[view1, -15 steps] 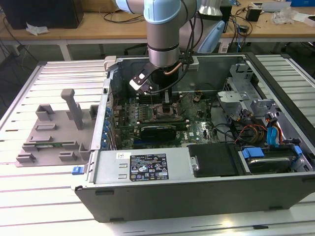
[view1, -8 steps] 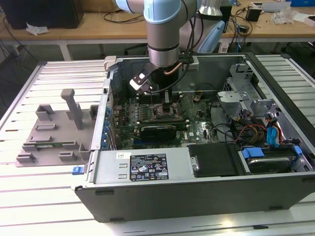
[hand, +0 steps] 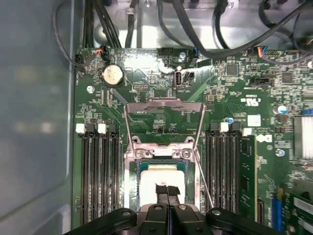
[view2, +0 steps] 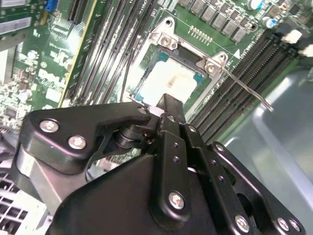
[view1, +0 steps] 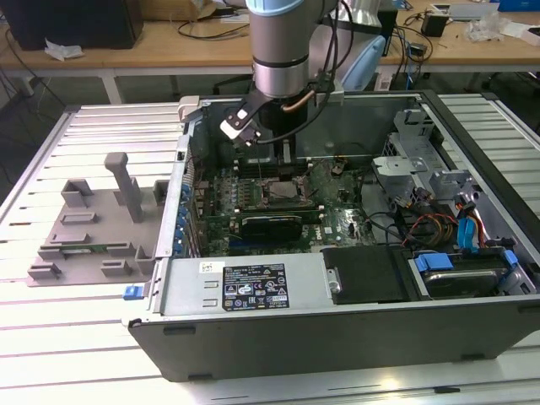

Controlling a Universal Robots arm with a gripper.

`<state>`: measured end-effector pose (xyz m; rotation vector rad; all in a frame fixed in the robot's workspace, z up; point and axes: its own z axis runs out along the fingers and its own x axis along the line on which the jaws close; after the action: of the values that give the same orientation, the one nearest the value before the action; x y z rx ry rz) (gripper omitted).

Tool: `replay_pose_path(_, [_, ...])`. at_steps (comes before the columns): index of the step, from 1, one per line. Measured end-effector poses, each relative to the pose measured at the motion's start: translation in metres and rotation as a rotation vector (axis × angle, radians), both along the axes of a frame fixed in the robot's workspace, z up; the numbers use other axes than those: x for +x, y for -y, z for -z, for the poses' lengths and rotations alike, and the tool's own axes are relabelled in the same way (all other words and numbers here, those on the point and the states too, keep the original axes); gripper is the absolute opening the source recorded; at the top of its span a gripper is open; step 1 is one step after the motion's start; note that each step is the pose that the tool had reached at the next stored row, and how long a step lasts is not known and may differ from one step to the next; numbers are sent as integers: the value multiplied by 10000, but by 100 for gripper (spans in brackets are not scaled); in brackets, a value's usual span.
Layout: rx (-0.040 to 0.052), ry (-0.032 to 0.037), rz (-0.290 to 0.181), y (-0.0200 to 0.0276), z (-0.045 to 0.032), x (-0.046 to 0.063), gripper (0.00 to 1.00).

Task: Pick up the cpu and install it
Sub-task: 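Place the cpu into insertion slot, then close the cpu cover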

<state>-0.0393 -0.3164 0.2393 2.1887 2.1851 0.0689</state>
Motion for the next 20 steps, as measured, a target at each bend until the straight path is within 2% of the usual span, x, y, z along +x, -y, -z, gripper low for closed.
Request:
replay_pose_path(2, [-1,-1,0,0,-60,0,11])
replay_pose_path(4, [-7,0,-1,0,-170,0,11])
replay_pose_path(6, [-9,-1,-1,0,-200,0,11])
replay_pose_path(20, [-8,0,0,0,-207,0,11])
